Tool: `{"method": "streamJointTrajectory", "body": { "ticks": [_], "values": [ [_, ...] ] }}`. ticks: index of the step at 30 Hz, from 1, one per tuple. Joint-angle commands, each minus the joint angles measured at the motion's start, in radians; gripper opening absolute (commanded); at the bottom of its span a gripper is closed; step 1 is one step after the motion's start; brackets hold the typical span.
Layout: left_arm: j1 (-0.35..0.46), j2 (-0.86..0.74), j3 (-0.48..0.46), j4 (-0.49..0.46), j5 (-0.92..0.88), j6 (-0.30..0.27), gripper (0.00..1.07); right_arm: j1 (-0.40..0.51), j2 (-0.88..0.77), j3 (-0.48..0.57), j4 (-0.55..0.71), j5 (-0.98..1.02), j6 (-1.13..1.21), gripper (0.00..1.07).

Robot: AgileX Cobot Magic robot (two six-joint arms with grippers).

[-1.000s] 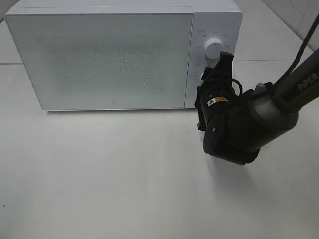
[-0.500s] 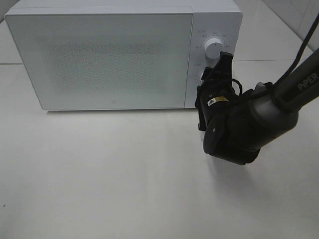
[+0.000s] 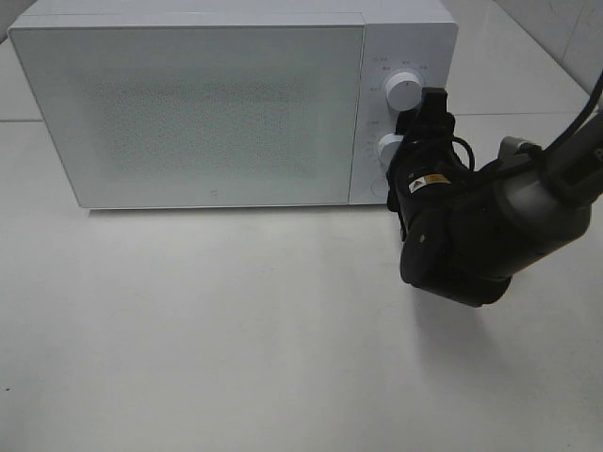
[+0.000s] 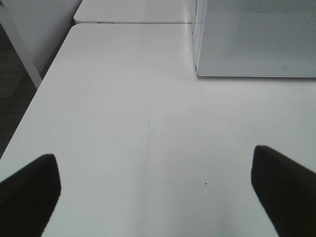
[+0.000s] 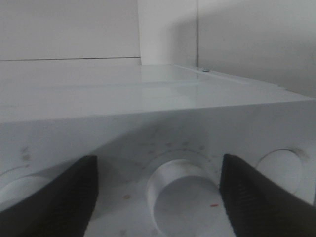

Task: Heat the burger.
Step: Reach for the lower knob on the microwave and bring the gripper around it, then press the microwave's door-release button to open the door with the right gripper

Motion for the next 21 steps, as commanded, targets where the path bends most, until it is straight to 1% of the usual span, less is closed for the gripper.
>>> {"method": "streamJointTrajectory", "body": {
  "ticks": [1, 5, 7, 10, 12, 13, 14, 16, 17, 18, 19, 20, 21],
  "values": [
    [0.005, -0.026, -0.003, -0.003, -0.009, 0.001, 1.02, -0.01, -0.047, 0.031, -0.11, -0.011, -0.059, 0.74],
    [0.005, -0.026, -0.003, -0.003, -0.009, 0.001, 1.02, -0.01, -0.069, 0.064, -0.153, 0.05, -0.063, 0.74],
    [0.005, -0.026, -0.003, -0.003, -0.009, 0.001, 1.02, -0.01, -0.104, 0.11, -0.196, 0.109, -0.076, 0.74],
    [0.005, -0.026, -0.003, -0.003, -0.009, 0.001, 1.02, -0.01, -0.132, 0.138, -0.221, 0.143, -0.11, 0.74],
    [0.005, -0.026, -0.003, -0.003, -0.009, 0.001, 1.02, -0.01, -0.177, 0.182, -0.253, 0.209, -0.186, 0.74],
    [0.005, -0.026, -0.003, -0.003, -0.009, 0.001, 1.02, -0.01, -0.177, 0.182, -0.253, 0.209, -0.186, 0.74],
    [0.005, -0.026, -0.003, -0.003, -0.009, 0.001, 1.02, -0.01, -0.209, 0.212, -0.278, 0.252, -0.256, 0.74],
    [0.005, -0.026, -0.003, -0.003, -0.009, 0.001, 1.02, -0.01, -0.228, 0.221, -0.292, 0.275, -0.29, 0.74],
    [0.005, -0.026, -0.003, -0.003, -0.009, 0.001, 1.02, -0.01, -0.27, 0.237, -0.328, 0.345, -0.381, 0.74],
    [0.005, -0.026, -0.003, -0.003, -0.009, 0.001, 1.02, -0.01, -0.27, 0.237, -0.328, 0.345, -0.381, 0.74],
    [0.005, -0.026, -0.003, -0.003, -0.009, 0.001, 1.02, -0.01, -0.307, 0.241, -0.36, 0.429, -0.482, 0.74],
    [0.005, -0.026, -0.003, -0.003, -0.009, 0.001, 1.02, -0.01, -0.323, 0.241, -0.375, 0.475, -0.524, 0.74],
    [0.005, -0.026, -0.003, -0.003, -0.009, 0.001, 1.02, -0.01, -0.323, 0.241, -0.375, 0.475, -0.524, 0.74]
  ]
}}
